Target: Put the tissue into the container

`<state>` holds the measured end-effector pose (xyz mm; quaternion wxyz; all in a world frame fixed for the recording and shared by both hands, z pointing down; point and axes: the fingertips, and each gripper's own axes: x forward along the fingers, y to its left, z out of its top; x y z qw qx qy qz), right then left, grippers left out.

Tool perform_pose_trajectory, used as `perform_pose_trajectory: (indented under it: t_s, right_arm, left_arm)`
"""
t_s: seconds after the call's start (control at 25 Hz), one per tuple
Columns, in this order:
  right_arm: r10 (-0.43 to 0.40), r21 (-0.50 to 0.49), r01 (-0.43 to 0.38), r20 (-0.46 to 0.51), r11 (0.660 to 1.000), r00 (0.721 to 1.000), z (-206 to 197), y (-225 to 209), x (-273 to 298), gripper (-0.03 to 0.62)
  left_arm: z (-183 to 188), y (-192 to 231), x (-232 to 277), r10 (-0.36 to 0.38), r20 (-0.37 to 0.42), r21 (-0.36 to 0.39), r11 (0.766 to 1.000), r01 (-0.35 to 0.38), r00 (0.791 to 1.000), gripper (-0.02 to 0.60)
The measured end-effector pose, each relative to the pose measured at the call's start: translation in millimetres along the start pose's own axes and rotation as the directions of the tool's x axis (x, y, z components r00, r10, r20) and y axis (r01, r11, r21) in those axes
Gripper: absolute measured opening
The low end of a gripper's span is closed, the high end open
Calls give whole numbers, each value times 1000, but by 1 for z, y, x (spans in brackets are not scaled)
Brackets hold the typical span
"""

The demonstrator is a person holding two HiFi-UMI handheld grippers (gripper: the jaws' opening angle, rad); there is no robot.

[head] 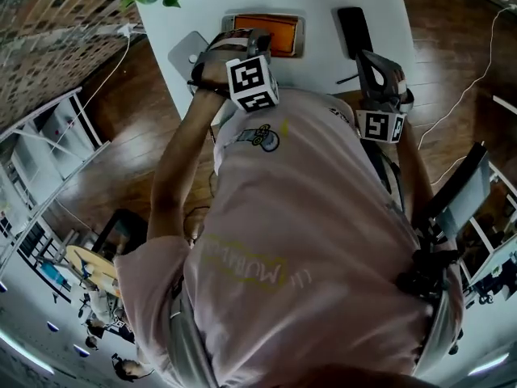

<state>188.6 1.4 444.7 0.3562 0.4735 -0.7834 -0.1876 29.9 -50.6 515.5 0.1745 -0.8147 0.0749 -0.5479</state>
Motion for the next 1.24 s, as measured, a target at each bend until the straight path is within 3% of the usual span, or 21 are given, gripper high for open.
perform_pose_trajectory:
  t_s: [0.08,0.12,0.16,0.2,0.24,0.28,0.32,0.36,0.4,0.44,0.52,0.6,0.64,0.76,1.0,1.24]
  right_arm:
    - [-49,163,50,-10,985,999,0,-20,6,2]
    - [-64,246,65,-14,967,998,1,-27,11,2]
    - [-73,330,69,-1,941,997,5,-34,18,2]
    - [-84,423,61,34,904,996,12,-42,25,2]
    - [-102,529,44,81,847,991,19,-52,32,2]
    - [-127,634,20,124,773,984,27,-61,39,0]
    - [-147,708,-5,154,706,977,37,-68,46,0]
    - [-155,734,-26,178,679,972,50,-70,53,0]
    - [-150,724,-43,200,688,968,63,-69,60,0]
    - [-140,704,-59,221,707,965,77,-64,66,0]
    - [-124,686,-90,257,722,958,100,-54,77,0]
    - [-112,676,-114,281,728,953,118,-46,86,0]
    - [-104,672,-124,288,730,952,125,-43,90,0]
    - [-77,668,-148,295,730,952,134,-32,94,0]
    - [-67,668,-144,280,730,958,130,-22,88,0]
    - [-59,664,-142,270,734,961,127,-21,83,0]
  left_arm:
    - [-4,15,-38,87,149,-216,975,-53,985,3]
    - [-16,19,-52,130,208,-338,939,-53,969,3]
    - [-31,23,-64,182,253,-465,884,-45,950,3]
    - [-49,26,-76,247,283,-592,805,-33,927,3]
    - [-67,29,-91,324,298,-711,703,-18,898,3]
    - [-82,31,-109,414,297,-811,585,-1,860,3]
    - [-96,32,-132,514,279,-884,467,8,812,3]
    - [-108,31,-157,612,242,-931,366,2,753,2]
    - [-119,27,-180,692,195,-957,289,-19,695,2]
    - [-129,21,-198,747,148,-971,233,-47,648,2]
    - [-144,8,-221,802,72,-982,161,-98,593,2]
    - [-149,4,-232,827,30,-984,123,-128,561,2]
    - [-148,6,-235,836,24,-984,118,-136,547,2]
    - [-141,14,-239,849,43,-980,139,-144,526,3]
    - [-133,23,-234,844,87,-973,185,-135,529,2]
    - [-117,31,-246,859,135,-968,221,-119,494,2]
